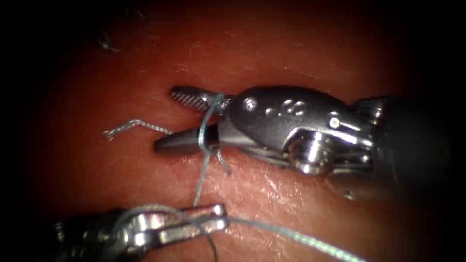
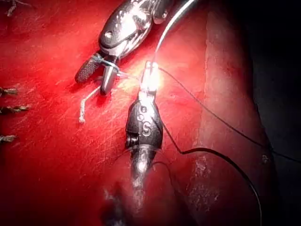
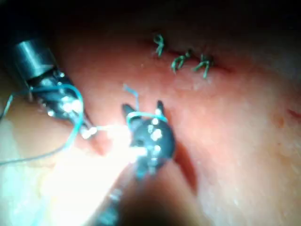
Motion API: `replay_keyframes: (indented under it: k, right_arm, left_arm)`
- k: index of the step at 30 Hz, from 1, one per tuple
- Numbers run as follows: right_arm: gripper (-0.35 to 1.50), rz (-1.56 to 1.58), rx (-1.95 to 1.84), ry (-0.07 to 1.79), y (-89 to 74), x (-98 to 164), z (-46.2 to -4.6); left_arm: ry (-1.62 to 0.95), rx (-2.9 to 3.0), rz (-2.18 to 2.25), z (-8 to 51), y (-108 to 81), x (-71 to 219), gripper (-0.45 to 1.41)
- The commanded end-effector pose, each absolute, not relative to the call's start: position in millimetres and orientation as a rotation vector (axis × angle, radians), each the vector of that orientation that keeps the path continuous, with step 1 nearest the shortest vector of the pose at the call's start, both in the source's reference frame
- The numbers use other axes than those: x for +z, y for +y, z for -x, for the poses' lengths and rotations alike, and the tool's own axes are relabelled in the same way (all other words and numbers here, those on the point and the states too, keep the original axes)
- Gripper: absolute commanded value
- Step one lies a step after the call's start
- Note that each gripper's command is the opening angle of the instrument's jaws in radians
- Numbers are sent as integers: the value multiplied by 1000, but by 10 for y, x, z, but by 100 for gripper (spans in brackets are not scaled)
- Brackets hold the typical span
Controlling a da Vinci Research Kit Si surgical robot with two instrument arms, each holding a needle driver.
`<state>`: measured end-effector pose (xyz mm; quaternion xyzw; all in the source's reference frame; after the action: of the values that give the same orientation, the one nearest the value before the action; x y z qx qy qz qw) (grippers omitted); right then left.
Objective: Wound Closure
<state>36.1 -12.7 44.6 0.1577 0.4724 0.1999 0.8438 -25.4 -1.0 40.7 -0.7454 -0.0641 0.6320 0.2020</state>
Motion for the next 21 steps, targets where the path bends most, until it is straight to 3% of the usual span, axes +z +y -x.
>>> replay_keyframes:
  k: [1, 12, 13, 14, 21]
  right_arm:
    - [64, -337, 414, 980, -131, 453, -372]
    - [56, -358, 385, 925, -139, 467, -402]
    - [-6, -379, 375, 929, -138, 466, -400]
    - [-35, -393, 368, 929, -138, 466, -399]
    - [-35, -328, 314, 937, -125, 449, -387]
  left_arm:
    - [-183, 1762, 2081, 260, -17, 414, -45]
    - [-197, 1755, 2078, 257, -18, 414, -45]
    - [-198, 1755, 2078, 257, -18, 414, -45]
    - [-198, 1755, 2078, 257, -18, 414, -45]
    - [-199, 1755, 2079, 256, -18, 414, -45]
